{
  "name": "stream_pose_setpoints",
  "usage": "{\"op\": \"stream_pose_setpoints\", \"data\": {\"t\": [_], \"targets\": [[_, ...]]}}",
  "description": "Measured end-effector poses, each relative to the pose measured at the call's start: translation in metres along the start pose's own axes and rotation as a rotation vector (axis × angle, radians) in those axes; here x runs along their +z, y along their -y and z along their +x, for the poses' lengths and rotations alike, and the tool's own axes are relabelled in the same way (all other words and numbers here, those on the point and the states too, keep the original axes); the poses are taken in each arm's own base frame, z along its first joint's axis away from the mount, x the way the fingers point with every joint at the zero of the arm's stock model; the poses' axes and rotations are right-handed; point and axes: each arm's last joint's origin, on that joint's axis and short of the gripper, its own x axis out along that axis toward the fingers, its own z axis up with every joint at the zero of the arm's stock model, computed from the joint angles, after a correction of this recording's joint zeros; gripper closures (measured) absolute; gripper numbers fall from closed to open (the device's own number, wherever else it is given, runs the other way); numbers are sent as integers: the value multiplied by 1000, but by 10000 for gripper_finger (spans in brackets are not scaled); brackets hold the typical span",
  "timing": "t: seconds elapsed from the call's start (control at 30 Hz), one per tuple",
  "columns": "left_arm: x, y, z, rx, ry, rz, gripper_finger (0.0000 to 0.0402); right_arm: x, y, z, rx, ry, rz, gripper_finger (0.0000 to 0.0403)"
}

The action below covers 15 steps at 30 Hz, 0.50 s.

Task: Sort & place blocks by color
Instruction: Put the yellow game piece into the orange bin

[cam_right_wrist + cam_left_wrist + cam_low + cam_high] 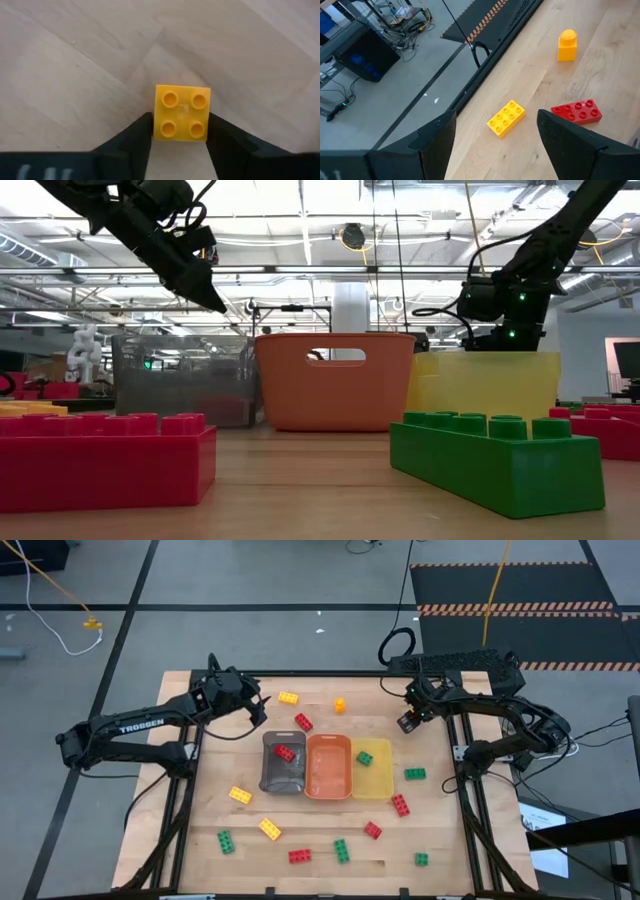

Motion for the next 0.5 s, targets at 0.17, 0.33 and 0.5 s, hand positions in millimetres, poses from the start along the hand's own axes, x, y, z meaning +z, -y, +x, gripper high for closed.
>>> {"op": "stream_pose_setpoints", "data": {"t": [0.17,0.33,0.5], "targets": [[0,0,0,0,-1,-1,124,3,-2,0,5,45,-26,281],[-1,0,0,-2,-9,0,124,9,-10,-4,95,134,-82,281],[-1,0,0,-2,-9,-1,124,18,-25,-28,240,322,-160,281]]}}
